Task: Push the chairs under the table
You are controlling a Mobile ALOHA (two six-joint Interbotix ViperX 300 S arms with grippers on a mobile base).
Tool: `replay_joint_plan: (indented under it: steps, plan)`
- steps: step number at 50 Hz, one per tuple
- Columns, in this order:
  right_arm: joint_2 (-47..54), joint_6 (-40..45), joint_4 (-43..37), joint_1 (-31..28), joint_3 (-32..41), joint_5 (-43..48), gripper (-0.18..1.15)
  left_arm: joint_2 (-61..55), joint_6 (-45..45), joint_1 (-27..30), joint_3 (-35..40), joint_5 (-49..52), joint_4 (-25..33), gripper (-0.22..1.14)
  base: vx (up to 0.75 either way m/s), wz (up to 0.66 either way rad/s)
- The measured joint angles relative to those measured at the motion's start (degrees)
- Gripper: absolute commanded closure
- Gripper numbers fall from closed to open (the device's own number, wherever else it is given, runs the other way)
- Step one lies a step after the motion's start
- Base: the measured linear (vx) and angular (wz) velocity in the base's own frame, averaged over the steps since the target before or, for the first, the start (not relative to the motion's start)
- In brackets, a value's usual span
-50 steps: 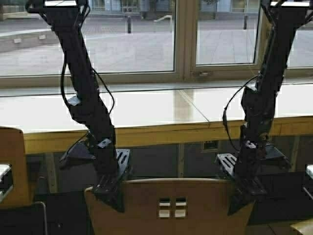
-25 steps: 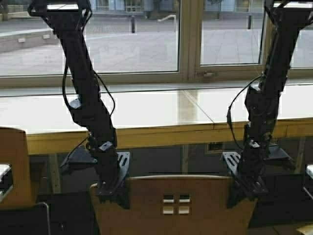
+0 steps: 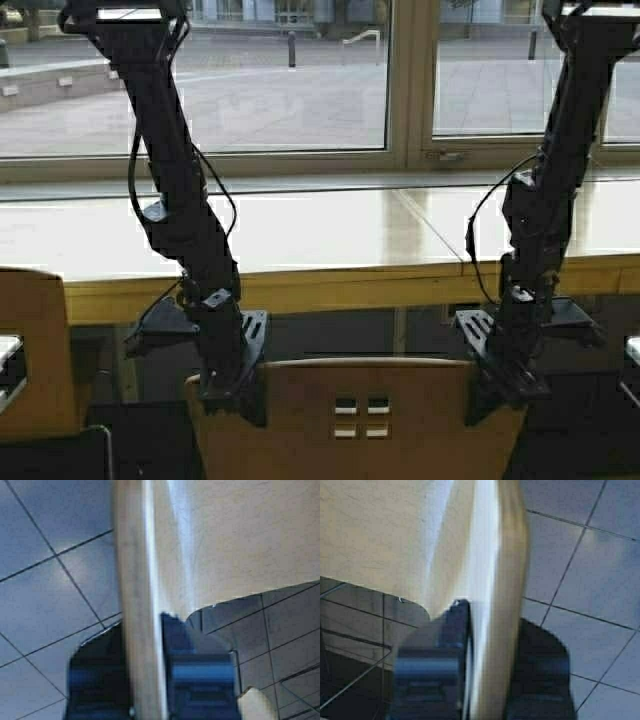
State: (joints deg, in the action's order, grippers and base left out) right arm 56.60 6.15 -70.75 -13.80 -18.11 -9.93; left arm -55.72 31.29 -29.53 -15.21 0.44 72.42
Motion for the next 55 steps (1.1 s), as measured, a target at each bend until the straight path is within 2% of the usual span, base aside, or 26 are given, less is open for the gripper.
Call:
replay_joint_plan:
  steps: [55]
  plan:
    - [1.41, 1.32, 2.72, -0.09, 0.62, -0.97, 0.93, -0.09, 0.0, 0.09, -0.18, 0.35, 0.0, 0.89, 0.22, 0.05]
